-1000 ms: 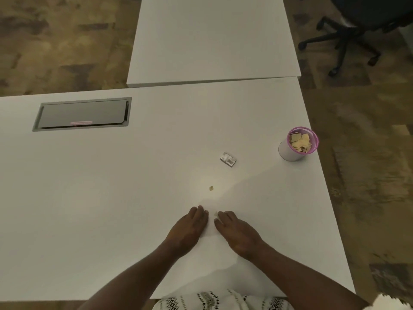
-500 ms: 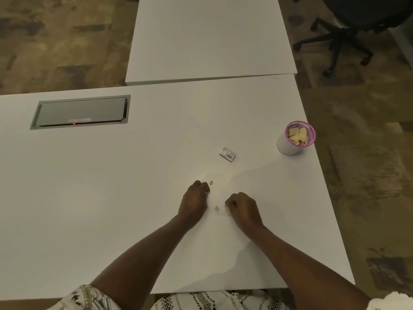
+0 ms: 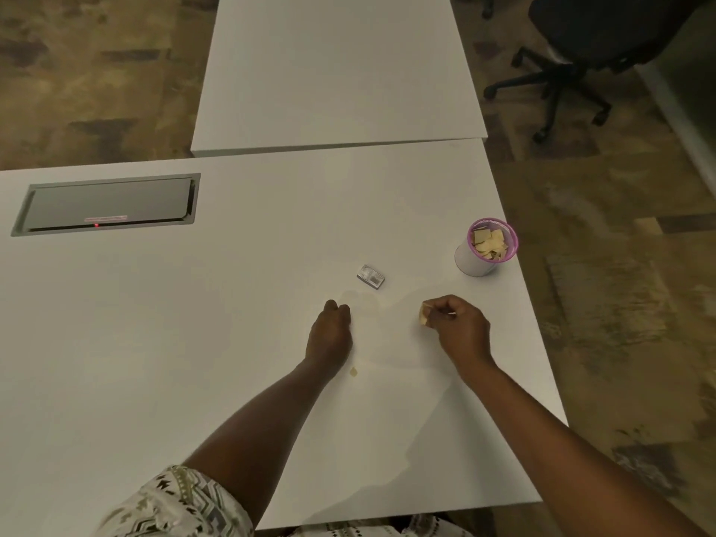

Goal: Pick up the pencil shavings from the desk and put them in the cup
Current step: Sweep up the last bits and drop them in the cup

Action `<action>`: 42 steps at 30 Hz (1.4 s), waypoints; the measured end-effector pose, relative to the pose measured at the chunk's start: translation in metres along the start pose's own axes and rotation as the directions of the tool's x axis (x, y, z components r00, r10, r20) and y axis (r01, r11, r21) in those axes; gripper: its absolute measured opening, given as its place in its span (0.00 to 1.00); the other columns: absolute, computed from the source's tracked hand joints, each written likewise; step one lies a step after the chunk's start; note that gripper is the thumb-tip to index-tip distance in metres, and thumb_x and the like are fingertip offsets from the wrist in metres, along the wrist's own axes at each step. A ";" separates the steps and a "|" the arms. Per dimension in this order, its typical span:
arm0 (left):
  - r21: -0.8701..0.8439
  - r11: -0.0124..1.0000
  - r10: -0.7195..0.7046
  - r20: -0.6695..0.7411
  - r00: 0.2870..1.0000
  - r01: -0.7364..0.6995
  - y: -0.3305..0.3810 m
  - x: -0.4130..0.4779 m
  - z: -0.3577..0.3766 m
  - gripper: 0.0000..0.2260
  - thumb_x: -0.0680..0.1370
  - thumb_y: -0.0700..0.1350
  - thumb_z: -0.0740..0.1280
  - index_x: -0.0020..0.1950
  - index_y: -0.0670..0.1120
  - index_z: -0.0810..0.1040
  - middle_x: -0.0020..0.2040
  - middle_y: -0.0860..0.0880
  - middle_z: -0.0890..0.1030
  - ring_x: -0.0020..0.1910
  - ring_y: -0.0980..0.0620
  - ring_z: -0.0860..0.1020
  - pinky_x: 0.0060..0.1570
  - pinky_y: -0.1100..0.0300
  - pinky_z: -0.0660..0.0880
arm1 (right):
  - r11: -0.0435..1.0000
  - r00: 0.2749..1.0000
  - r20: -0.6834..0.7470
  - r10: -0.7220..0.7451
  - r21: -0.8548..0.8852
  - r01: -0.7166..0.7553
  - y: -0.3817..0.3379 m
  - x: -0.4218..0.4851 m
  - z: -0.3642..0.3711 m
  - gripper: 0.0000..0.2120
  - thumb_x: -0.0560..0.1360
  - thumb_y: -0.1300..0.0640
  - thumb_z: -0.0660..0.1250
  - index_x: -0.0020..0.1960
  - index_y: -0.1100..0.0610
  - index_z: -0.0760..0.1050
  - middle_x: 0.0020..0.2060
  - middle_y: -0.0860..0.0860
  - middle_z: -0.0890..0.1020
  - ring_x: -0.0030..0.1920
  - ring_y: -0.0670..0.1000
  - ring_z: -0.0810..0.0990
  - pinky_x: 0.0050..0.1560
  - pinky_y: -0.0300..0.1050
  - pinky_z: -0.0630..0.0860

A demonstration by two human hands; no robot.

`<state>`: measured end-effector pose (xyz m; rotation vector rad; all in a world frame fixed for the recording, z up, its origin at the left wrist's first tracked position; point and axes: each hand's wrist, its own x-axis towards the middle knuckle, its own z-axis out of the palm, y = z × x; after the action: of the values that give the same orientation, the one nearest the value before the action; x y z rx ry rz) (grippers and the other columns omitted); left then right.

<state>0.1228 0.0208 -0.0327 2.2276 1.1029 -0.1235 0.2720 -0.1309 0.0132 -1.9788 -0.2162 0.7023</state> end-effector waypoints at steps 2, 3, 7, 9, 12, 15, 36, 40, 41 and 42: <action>0.030 1.000 -0.004 -0.005 1.000 0.004 0.000 0.003 0.002 0.08 0.77 0.37 0.55 0.38 0.44 0.63 0.42 0.46 0.68 0.37 0.45 0.68 0.32 0.56 0.61 | 1.000 1.000 -0.022 -0.018 0.013 0.018 -0.007 0.010 -0.010 0.08 0.72 0.62 0.72 0.39 0.50 0.83 0.36 0.45 0.86 0.42 0.47 0.86 0.49 0.41 0.79; 0.051 0.999 -0.004 -0.002 1.000 0.004 0.001 0.005 0.003 0.09 0.77 0.37 0.55 0.38 0.44 0.63 0.42 0.46 0.68 0.37 0.44 0.69 0.32 0.56 0.60 | 1.000 0.999 -0.035 -0.024 0.019 0.025 -0.010 0.015 -0.016 0.07 0.72 0.62 0.72 0.40 0.51 0.83 0.37 0.44 0.86 0.42 0.47 0.85 0.49 0.40 0.79; 0.155 0.988 -0.002 0.016 1.000 -0.001 0.006 0.012 0.003 0.08 0.78 0.35 0.56 0.40 0.44 0.65 0.45 0.41 0.73 0.43 0.38 0.75 0.38 0.53 0.66 | 0.999 0.994 -0.101 -0.044 0.021 0.046 -0.020 0.037 -0.037 0.06 0.74 0.60 0.72 0.41 0.51 0.83 0.37 0.44 0.86 0.40 0.44 0.85 0.45 0.36 0.76; 0.169 0.984 -0.053 0.017 0.998 0.049 0.017 0.019 0.002 0.06 0.76 0.34 0.57 0.42 0.42 0.70 0.48 0.40 0.77 0.47 0.38 0.76 0.42 0.50 0.70 | 0.998 0.990 -0.134 -0.054 0.007 0.056 -0.022 0.050 -0.049 0.04 0.73 0.59 0.72 0.41 0.51 0.83 0.37 0.45 0.86 0.40 0.45 0.85 0.45 0.37 0.77; -0.001 0.995 -0.096 0.012 0.995 0.096 0.054 0.032 -0.001 0.07 0.75 0.35 0.60 0.44 0.37 0.78 0.47 0.39 0.82 0.47 0.39 0.80 0.49 0.48 0.78 | 0.999 0.981 -0.188 -0.043 -0.005 0.043 -0.025 0.070 -0.066 0.04 0.72 0.59 0.73 0.40 0.52 0.82 0.37 0.46 0.85 0.41 0.45 0.84 0.44 0.37 0.78; -0.248 0.969 -0.019 0.017 1.000 0.023 0.116 0.046 -0.008 0.06 0.74 0.34 0.64 0.39 0.38 0.80 0.41 0.42 0.84 0.39 0.42 0.83 0.51 0.49 0.79 | 0.998 0.966 -0.254 -0.053 -0.049 0.041 -0.031 0.090 -0.082 0.07 0.71 0.57 0.74 0.36 0.48 0.79 0.34 0.40 0.82 0.36 0.39 0.80 0.34 0.28 0.71; -0.309 0.939 0.149 -0.043 0.988 -0.155 0.257 0.107 -0.007 0.12 0.79 0.45 0.65 0.45 0.42 0.86 0.44 0.44 0.87 0.47 0.45 0.82 0.43 0.60 0.72 | 0.942 0.954 -0.254 -0.158 -0.328 0.069 -0.041 0.125 -0.099 0.10 0.75 0.60 0.65 0.50 0.58 0.85 0.45 0.57 0.86 0.46 0.58 0.82 0.43 0.42 0.71; -0.351 0.923 0.147 -0.053 0.988 -0.156 0.228 0.096 -0.023 0.09 0.79 0.46 0.66 0.49 0.45 0.86 0.48 0.48 0.87 0.49 0.50 0.82 0.47 0.62 0.74 | 0.917 0.956 -0.241 -0.168 -0.393 0.062 -0.042 0.120 -0.095 0.14 0.77 0.58 0.62 0.59 0.55 0.82 0.54 0.56 0.85 0.54 0.58 0.81 0.51 0.42 0.73; -0.352 0.924 0.137 -0.054 0.989 -0.147 0.217 0.092 -0.027 0.09 0.78 0.47 0.67 0.50 0.45 0.85 0.49 0.49 0.87 0.49 0.51 0.82 0.47 0.62 0.73 | 0.905 0.955 -0.238 -0.179 -0.421 0.065 -0.043 0.118 -0.094 0.15 0.77 0.58 0.62 0.60 0.55 0.81 0.55 0.56 0.84 0.55 0.59 0.81 0.52 0.43 0.73; -0.354 0.926 0.123 -0.055 0.991 -0.135 0.204 0.088 -0.030 0.09 0.78 0.46 0.67 0.50 0.46 0.85 0.49 0.50 0.87 0.48 0.53 0.82 0.46 0.63 0.72 | 0.894 0.953 -0.235 -0.191 -0.442 0.070 -0.044 0.116 -0.093 0.15 0.77 0.58 0.62 0.60 0.54 0.81 0.55 0.56 0.84 0.55 0.59 0.80 0.53 0.44 0.74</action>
<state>0.3251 0.0079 0.0639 1.9699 0.9081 0.1579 0.4248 -0.1286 0.0389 -2.4300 -0.3579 0.2982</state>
